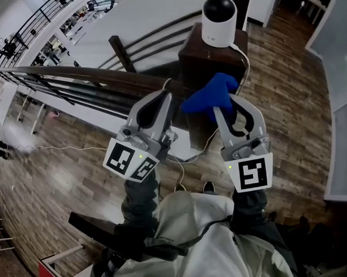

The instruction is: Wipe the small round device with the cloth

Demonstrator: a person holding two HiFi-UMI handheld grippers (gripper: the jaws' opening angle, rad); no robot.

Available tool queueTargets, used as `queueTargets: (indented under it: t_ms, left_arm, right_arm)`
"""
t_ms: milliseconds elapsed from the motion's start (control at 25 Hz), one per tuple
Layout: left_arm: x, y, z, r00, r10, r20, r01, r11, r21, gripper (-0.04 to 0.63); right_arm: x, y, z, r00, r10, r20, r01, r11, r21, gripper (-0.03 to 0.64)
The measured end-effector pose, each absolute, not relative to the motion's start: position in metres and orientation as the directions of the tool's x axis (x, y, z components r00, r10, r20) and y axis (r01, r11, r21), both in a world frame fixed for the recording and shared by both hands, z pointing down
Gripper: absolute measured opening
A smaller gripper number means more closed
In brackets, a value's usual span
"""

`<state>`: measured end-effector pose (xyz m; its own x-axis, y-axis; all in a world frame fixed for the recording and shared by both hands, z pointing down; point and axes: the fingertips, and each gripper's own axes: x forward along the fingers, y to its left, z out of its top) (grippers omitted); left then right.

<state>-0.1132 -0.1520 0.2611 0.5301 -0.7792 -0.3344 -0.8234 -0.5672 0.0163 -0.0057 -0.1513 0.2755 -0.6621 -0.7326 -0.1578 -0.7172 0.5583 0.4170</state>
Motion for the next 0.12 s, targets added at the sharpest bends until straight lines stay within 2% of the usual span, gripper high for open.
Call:
queueTargets:
  t_ms: [120]
  left_arm:
    - [-0.1162,-0.1529,0.2577,0.533,-0.775,-0.339,-0.823,-0.568,0.008,0.006]
  right_arm:
    - [-0.0083,-0.1516,0.2730,-0.660,-0.733,-0.168,-0.719,0.551,0.424,0.074]
